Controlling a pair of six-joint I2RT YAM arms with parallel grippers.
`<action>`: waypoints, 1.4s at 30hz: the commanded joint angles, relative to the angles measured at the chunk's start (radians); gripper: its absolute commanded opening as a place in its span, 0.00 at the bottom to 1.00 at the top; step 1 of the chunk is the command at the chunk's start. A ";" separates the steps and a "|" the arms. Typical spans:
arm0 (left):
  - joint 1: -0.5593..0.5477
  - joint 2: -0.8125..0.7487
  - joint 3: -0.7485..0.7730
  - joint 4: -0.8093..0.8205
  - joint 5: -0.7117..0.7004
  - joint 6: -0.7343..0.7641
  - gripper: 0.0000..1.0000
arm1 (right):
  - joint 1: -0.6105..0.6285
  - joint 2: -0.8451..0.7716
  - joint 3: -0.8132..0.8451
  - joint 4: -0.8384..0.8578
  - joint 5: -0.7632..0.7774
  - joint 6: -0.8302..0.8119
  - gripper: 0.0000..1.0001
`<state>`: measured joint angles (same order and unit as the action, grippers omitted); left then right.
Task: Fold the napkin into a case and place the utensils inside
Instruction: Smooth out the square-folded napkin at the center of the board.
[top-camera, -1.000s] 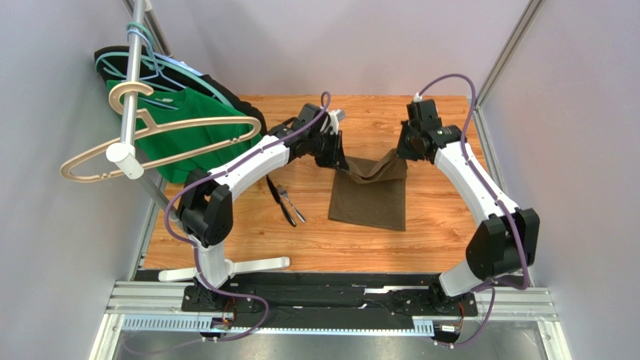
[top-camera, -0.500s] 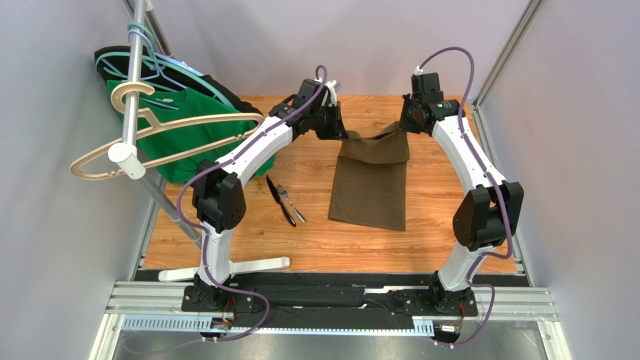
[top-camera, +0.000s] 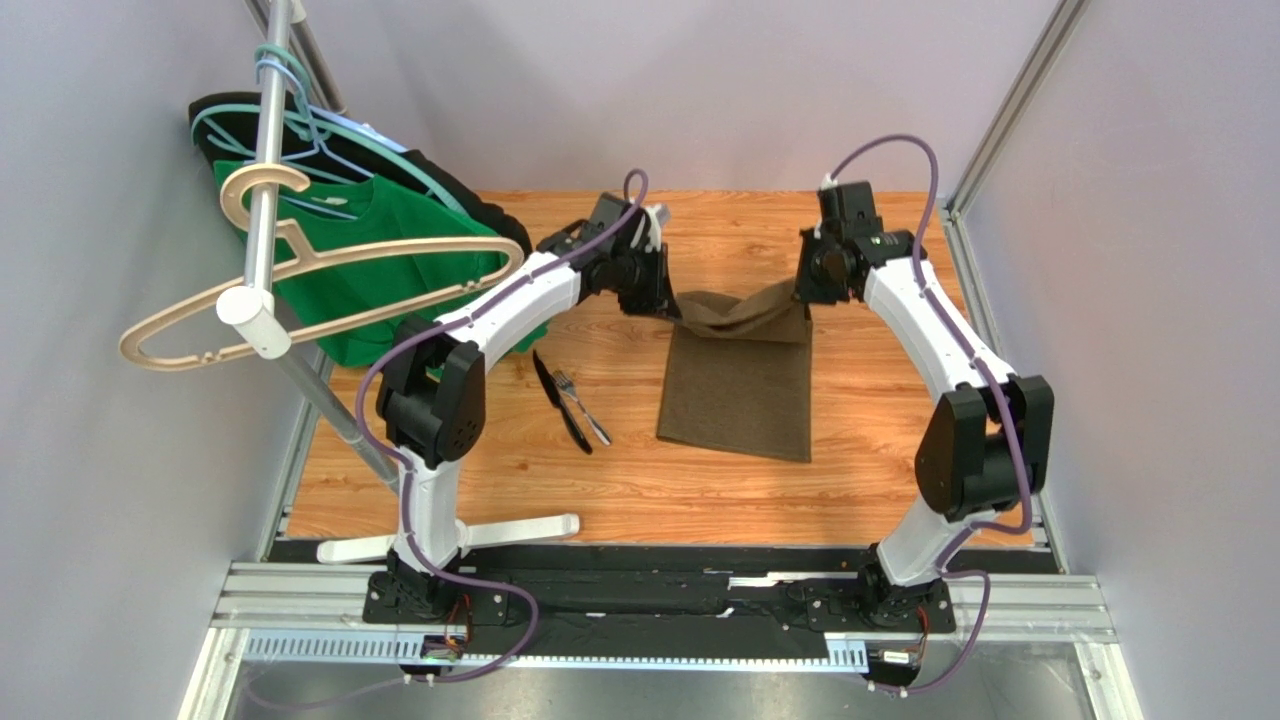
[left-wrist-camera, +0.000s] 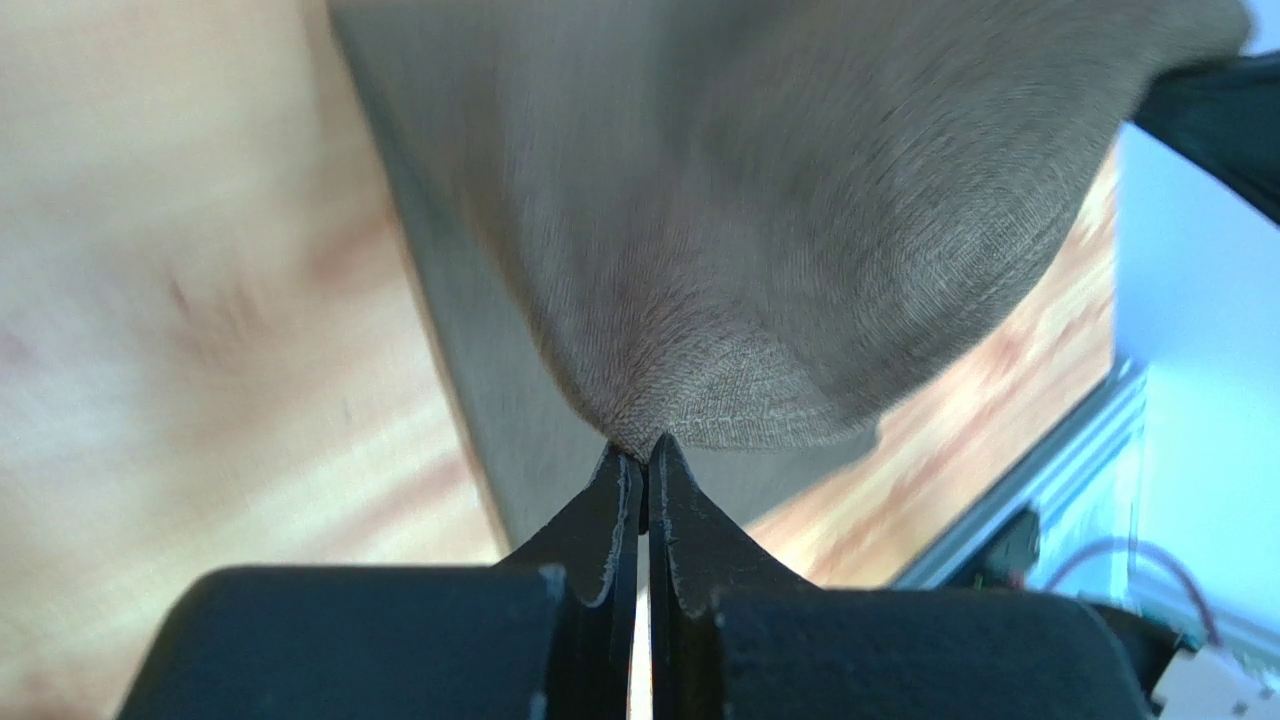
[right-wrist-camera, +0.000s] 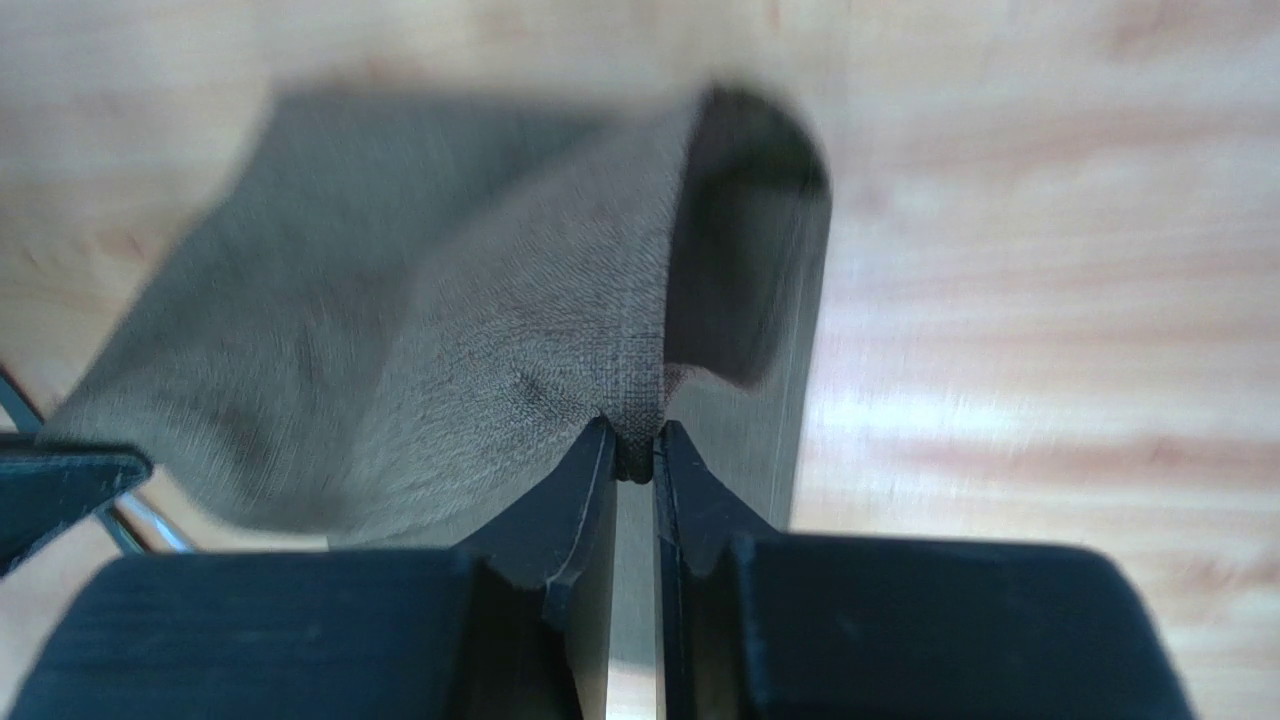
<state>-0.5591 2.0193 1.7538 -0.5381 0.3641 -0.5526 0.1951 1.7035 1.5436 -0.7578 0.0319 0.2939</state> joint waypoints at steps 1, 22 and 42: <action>-0.044 -0.103 -0.138 0.029 0.062 -0.021 0.00 | 0.000 -0.129 -0.187 0.008 -0.087 0.060 0.00; -0.119 -0.168 -0.474 0.076 0.068 -0.027 0.00 | 0.003 -0.386 -0.724 0.069 -0.138 0.109 0.00; -0.117 -0.125 -0.540 0.095 0.049 -0.021 0.00 | 0.003 -0.281 -0.790 0.075 -0.070 0.192 0.00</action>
<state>-0.6807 1.8984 1.2411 -0.4488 0.4358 -0.5892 0.2001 1.4082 0.7673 -0.6910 -0.1139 0.4686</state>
